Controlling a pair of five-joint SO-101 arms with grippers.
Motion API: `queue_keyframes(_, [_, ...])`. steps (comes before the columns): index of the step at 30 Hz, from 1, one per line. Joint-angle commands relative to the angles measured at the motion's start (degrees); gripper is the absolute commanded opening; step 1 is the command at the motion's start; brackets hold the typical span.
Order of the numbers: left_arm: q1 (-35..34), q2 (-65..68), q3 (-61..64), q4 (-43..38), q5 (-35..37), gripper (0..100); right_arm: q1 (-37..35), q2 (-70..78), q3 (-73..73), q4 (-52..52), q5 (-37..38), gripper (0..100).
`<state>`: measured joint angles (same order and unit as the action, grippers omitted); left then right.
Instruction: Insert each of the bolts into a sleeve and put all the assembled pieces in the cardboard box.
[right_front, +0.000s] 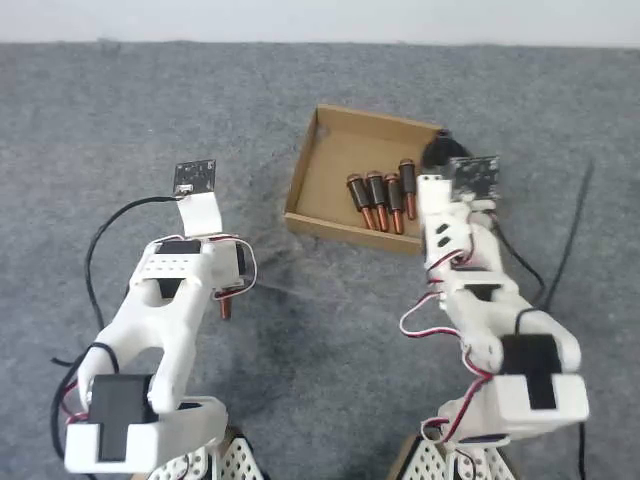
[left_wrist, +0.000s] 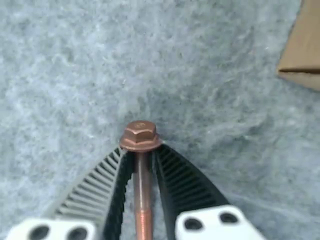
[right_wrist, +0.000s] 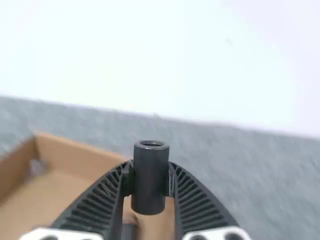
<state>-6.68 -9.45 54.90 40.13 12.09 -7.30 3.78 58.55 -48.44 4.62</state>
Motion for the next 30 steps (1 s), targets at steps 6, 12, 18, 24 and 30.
queue_keyframes(6, [-0.18,-3.69,-0.4,-3.69,-1.05,1,-10.24,2.42,-1.49,-20.53,0.7,0.7])
queue_keyframes(12, [-0.18,-3.69,-0.4,-3.87,-1.05,1,-19.12,2.77,7.56,-30.2,0.7,0.7])
queue_keyframes(18, [-0.18,-3.69,-0.4,-3.87,-1.05,1,-24.13,2.86,18.99,-39.96,0.7,0.7])
queue_keyframes(24, [-0.18,-3.69,-0.4,-3.87,-1.05,1,-26.51,2.86,28.13,-46.73,0.53,0.7])
queue_keyframes(30, [-0.09,-3.69,-0.4,-3.87,-1.05,1,-26.33,2.68,36.22,-51.74,0.35,0.7])
